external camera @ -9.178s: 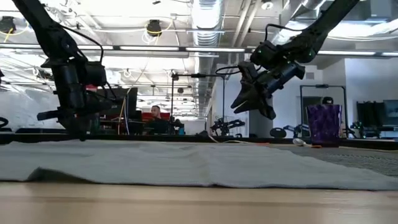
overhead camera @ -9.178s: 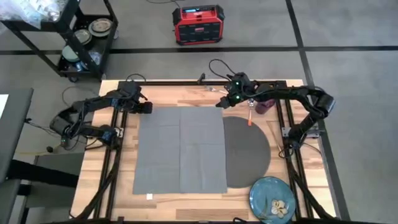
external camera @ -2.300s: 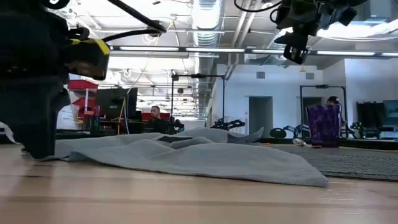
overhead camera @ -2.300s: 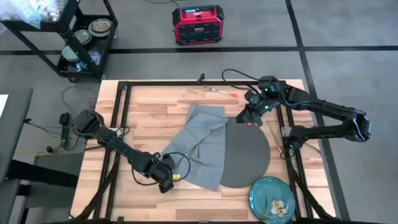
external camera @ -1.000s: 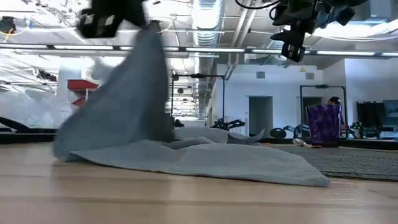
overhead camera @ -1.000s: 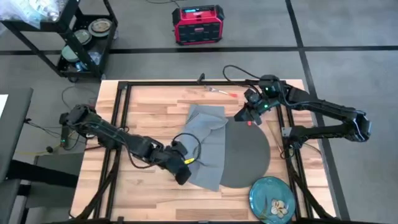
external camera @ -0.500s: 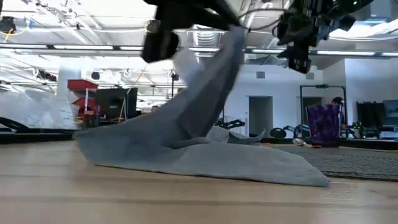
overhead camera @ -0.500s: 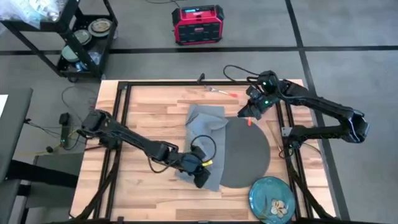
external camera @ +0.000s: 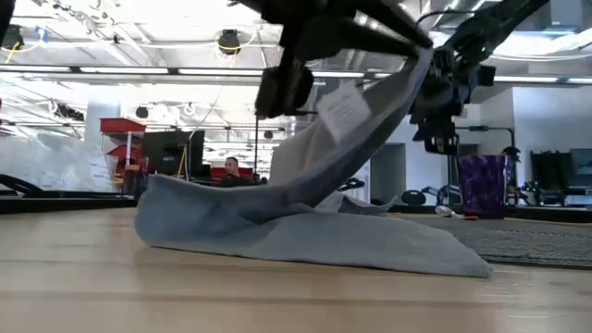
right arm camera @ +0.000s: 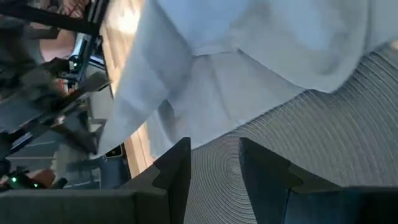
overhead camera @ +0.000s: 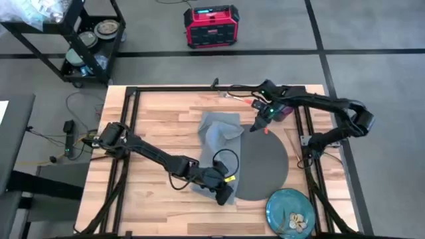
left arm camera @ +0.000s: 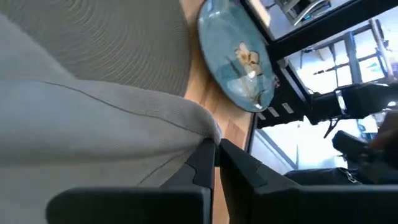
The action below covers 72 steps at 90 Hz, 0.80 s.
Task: Set table place
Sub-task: Fold the light gray table napkin on the table
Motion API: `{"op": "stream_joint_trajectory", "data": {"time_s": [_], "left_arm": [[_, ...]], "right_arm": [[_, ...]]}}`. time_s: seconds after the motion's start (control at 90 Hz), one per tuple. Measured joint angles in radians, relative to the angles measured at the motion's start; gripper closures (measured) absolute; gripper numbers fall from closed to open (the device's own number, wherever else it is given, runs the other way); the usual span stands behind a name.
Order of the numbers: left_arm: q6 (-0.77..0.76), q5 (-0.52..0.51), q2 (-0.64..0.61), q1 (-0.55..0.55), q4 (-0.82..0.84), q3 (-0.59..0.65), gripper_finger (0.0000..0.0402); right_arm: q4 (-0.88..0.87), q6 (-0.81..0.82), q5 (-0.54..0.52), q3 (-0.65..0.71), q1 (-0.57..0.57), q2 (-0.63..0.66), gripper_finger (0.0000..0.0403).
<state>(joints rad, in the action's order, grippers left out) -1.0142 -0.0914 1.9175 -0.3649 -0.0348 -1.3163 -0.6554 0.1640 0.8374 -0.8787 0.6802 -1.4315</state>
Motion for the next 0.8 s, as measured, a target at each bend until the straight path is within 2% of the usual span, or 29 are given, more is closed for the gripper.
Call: {"op": "stream_joint_trajectory", "data": {"time_s": [0.422, 0.8], "left_arm": [[0.000, 0.000, 0.000, 0.000, 0.019, 0.000, 0.0402], [0.000, -0.003, 0.000, 0.000, 0.017, 0.000, 0.0401]], "right_arm": [[0.054, 0.075, 0.002, 0.000, 0.056, -0.164, 0.0280], [0.121, 0.104, -0.002, 0.000, 0.053, -0.276, 0.0280]]}}
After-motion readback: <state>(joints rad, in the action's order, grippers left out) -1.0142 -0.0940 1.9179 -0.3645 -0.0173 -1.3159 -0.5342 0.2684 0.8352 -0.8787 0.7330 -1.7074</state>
